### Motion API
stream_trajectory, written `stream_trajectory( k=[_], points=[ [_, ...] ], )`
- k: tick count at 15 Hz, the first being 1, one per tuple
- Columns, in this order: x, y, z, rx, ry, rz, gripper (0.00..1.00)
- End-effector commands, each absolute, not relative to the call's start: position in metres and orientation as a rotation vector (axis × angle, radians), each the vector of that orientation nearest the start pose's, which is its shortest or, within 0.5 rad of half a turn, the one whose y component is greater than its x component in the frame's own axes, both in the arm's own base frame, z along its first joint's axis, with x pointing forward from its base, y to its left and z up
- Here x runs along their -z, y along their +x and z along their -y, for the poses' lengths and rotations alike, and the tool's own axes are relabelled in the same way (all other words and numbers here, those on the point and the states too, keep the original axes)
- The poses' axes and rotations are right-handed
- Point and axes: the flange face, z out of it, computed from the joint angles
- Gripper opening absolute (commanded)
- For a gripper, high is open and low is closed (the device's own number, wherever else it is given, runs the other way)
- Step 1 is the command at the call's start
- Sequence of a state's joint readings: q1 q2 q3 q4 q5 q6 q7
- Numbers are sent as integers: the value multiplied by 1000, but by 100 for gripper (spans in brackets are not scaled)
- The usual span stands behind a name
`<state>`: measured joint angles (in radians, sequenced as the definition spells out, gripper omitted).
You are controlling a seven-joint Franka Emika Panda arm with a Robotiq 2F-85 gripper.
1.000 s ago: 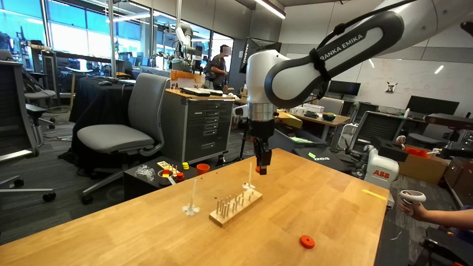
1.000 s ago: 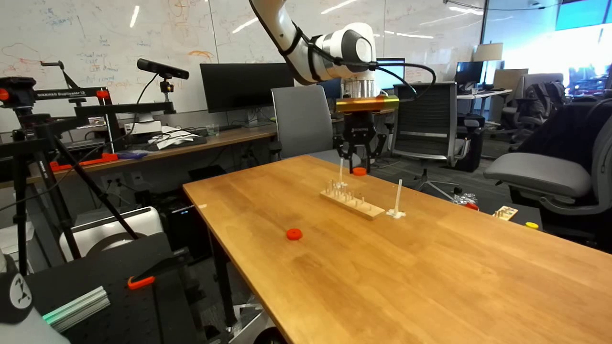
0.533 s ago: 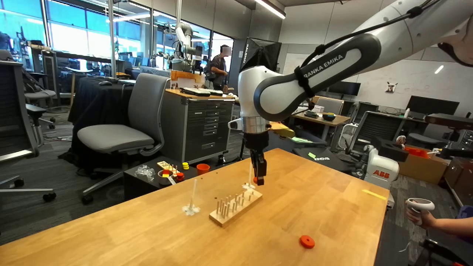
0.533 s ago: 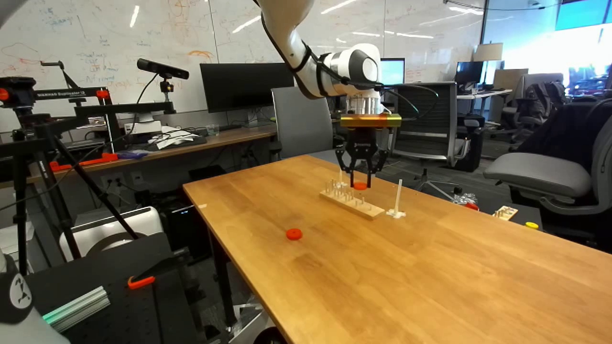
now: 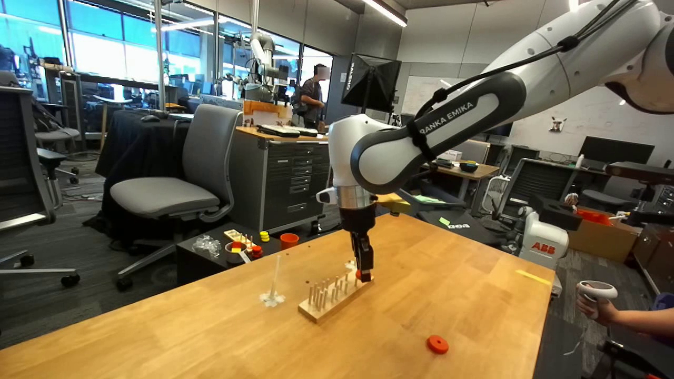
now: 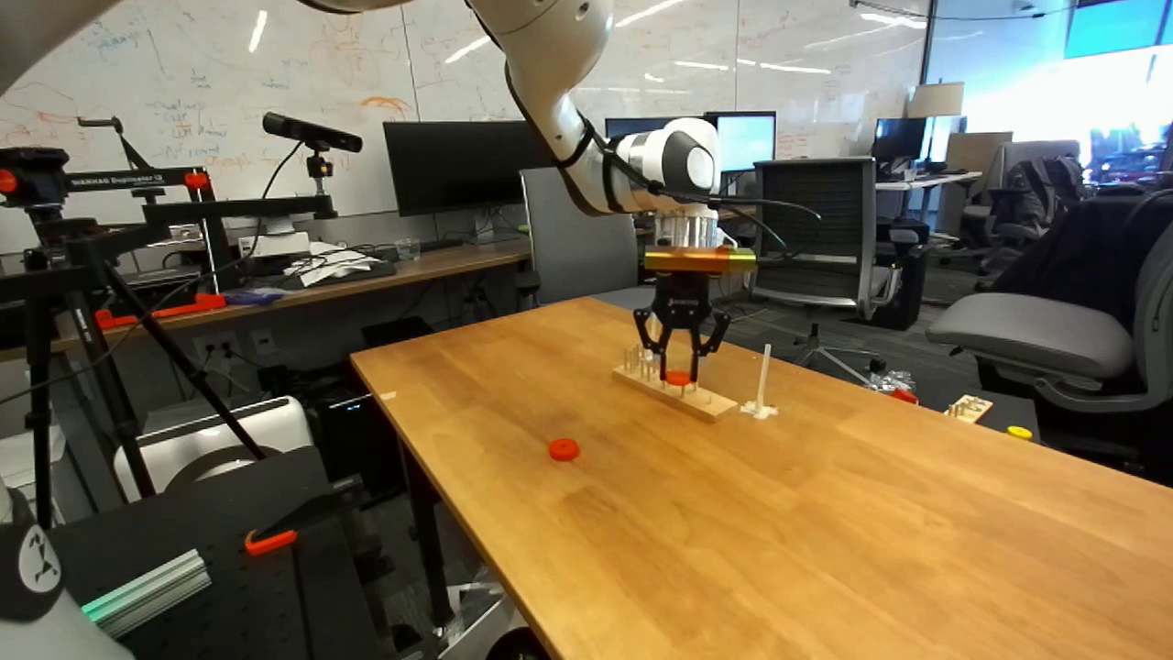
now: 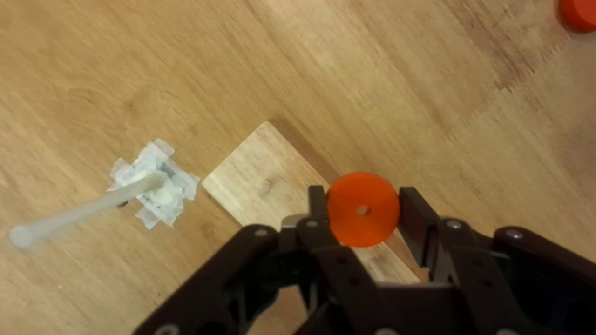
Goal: Pick up the orange ring on the right and place it on the wooden stand
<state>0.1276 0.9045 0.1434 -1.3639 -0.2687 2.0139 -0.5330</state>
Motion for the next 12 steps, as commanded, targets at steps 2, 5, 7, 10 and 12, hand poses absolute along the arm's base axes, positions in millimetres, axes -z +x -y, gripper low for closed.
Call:
stream_trajectory(
  k=[2, 5, 7, 10, 12],
  points=[
    [-166, 702, -161, -415, -2893, 1390, 18],
    [-164, 705, -161, -414, -2899, 1385, 18],
    [-162, 707, -161, -420, -2901, 1383, 18],
    [-158, 709, -159, -429, -2900, 1374, 18],
    [-155, 710, -158, -435, -2900, 1369, 18]
  ],
)
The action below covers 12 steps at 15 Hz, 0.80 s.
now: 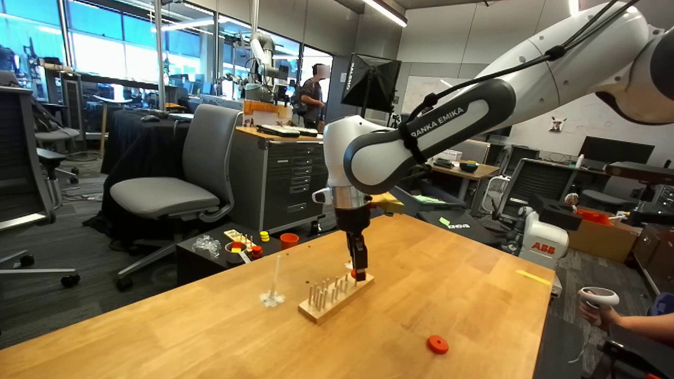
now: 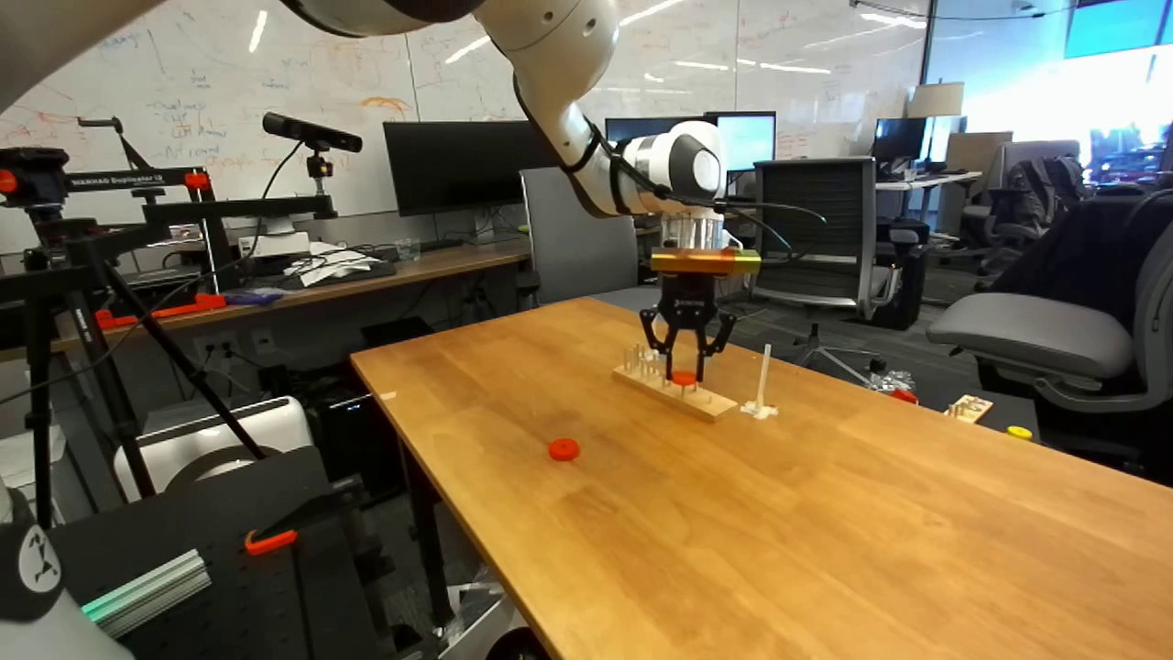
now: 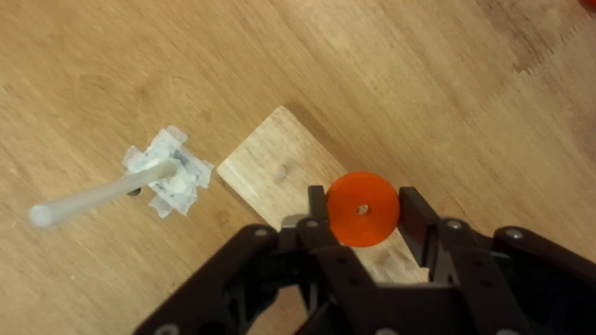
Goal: Pick up the orange ring on the right and place it on the wooden stand
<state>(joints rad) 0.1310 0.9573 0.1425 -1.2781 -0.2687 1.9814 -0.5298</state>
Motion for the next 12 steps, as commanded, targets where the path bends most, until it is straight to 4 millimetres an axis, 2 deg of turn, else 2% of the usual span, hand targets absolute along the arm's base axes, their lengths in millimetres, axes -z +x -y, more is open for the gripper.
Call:
stream_trajectory(
  k=[1, 12],
  points=[
    [-154, 711, -158, -438, -2901, 1367, 18],
    [-146, 715, -160, -469, -2902, 1362, 18]
  ],
)
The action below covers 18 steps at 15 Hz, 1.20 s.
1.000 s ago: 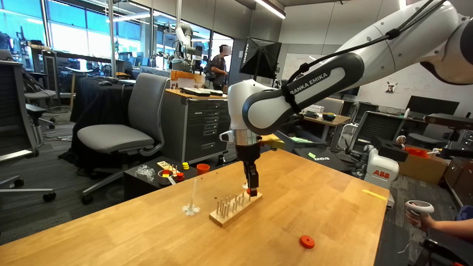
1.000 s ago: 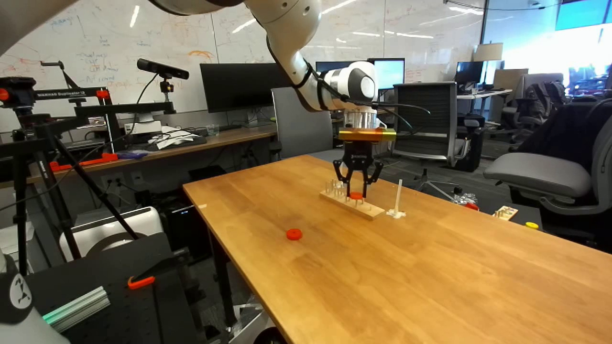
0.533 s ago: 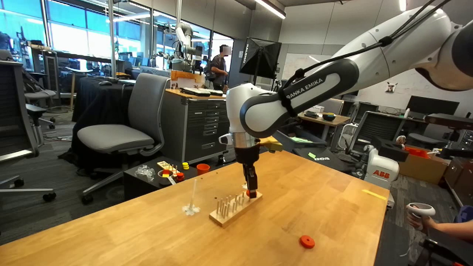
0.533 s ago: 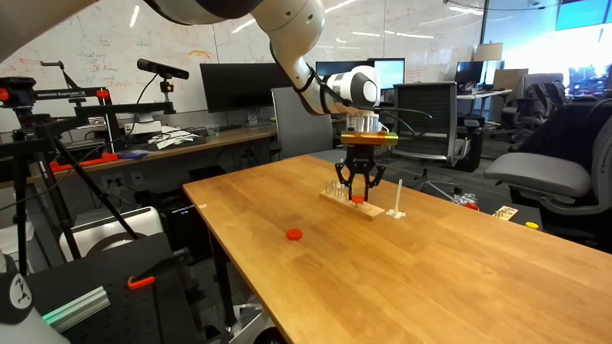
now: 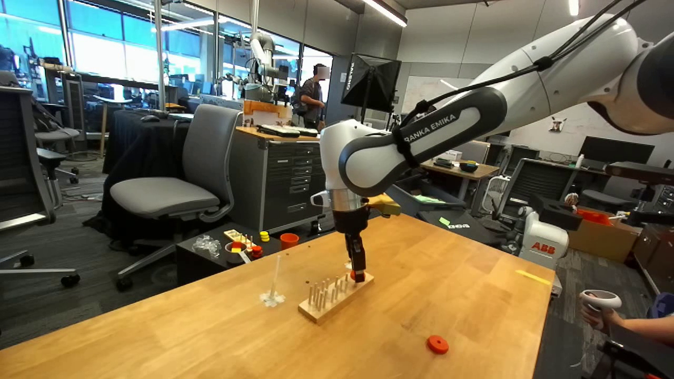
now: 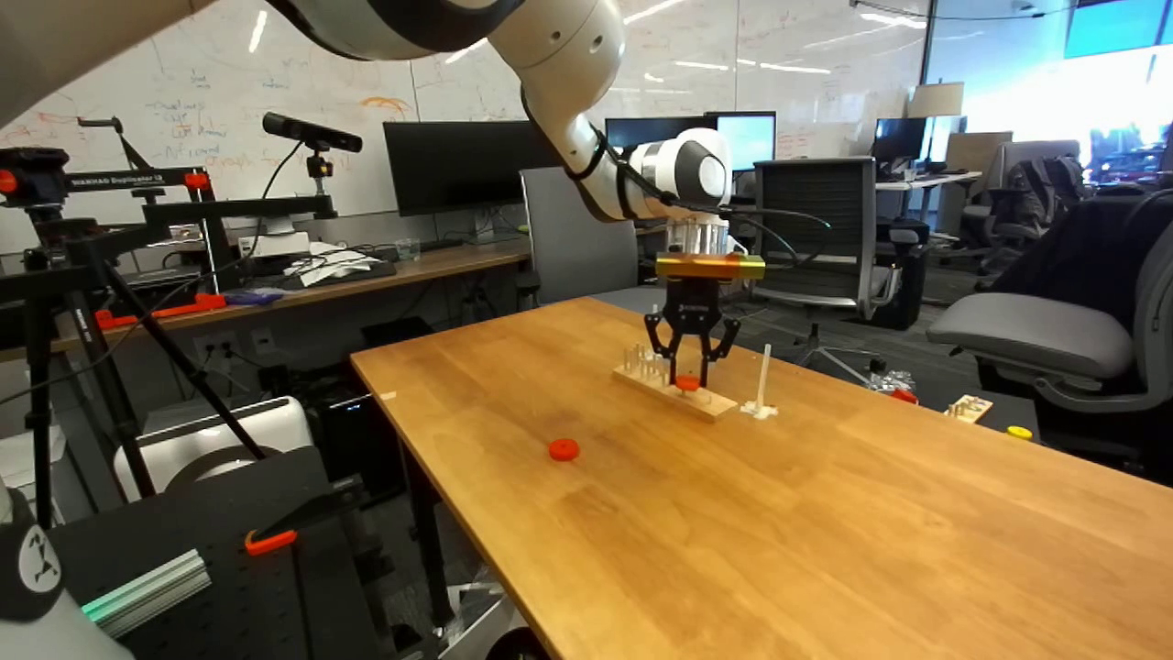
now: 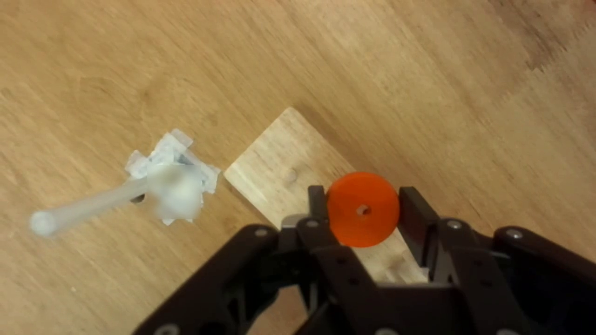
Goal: Pick up the orange ring on the right and place it on the wooden stand
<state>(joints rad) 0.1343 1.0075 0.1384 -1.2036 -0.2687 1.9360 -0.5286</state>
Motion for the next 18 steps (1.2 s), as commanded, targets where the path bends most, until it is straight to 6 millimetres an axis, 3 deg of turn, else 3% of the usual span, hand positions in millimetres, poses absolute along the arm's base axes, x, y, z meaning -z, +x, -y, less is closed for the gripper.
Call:
stream_trajectory(
  k=[1, 10, 11, 12, 16, 18],
  points=[
    [-146, 714, -161, -471, -2899, 1366, 18],
    [-136, 710, -168, -508, -2886, 1379, 18],
    [-136, 710, -167, -509, -2882, 1372, 68],
    [-138, 709, -165, -521, -2868, 1377, 68],
    [-166, 696, -150, -489, -2823, 1454, 98],
    [-190, 686, -142, -438, -2811, 1506, 100]
  ],
)
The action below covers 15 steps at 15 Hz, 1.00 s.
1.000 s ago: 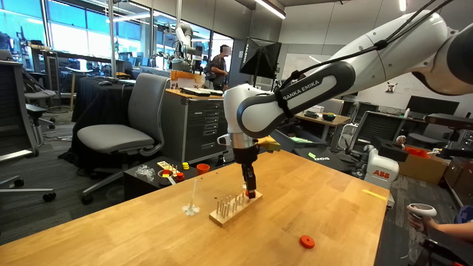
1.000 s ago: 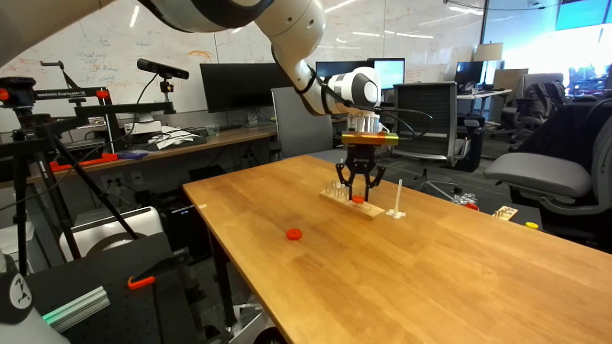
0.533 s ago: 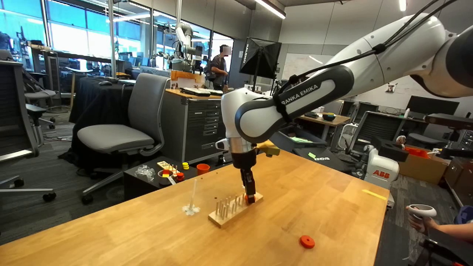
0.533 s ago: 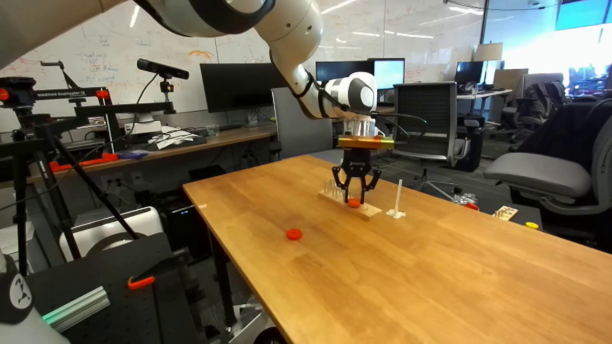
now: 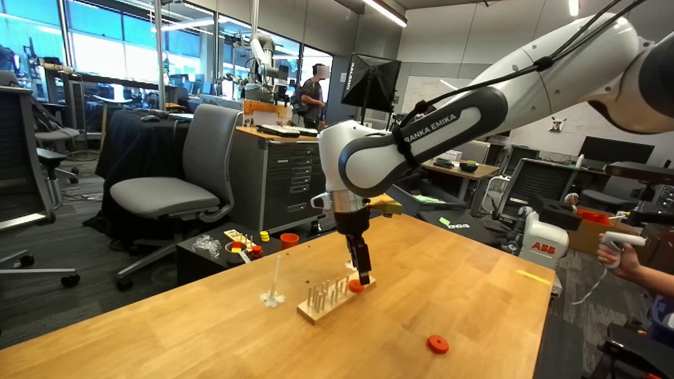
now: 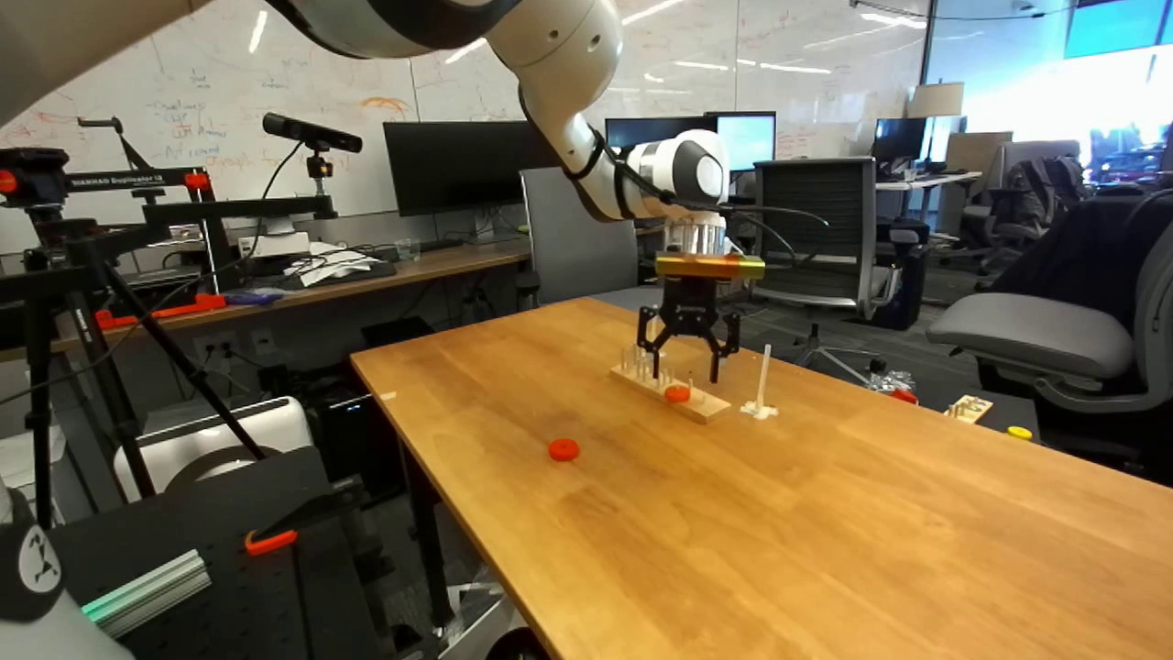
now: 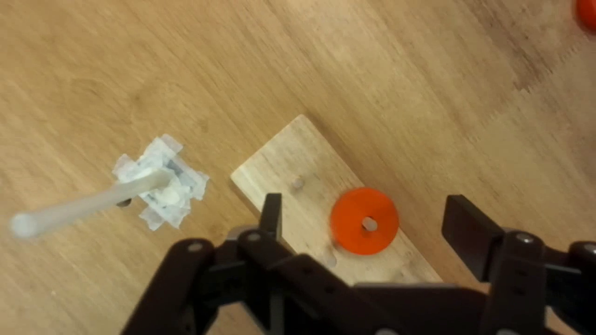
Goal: Pick up the orange ring on the right and place it on the wooden stand
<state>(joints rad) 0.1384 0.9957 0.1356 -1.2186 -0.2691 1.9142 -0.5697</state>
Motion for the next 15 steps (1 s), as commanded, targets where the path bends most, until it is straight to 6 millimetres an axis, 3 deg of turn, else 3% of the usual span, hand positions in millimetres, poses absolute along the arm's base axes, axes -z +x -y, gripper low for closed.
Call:
stream_trajectory(
  k=[1, 6, 9, 12, 13, 15],
  points=[
    [-204, 683, -139, -412, -2806, 1530, 100],
    [-270, 661, -124, -231, -2820, 1633, 100],
    [-301, 636, -120, -171, -2773, 1751, 100],
    [-320, 601, -118, -167, -2703, 1832, 100],
    [-304, 635, -124, -198, -2752, 1758, 100],
    [-313, 617, -123, -202, -2734, 1794, 100]
  ],
)
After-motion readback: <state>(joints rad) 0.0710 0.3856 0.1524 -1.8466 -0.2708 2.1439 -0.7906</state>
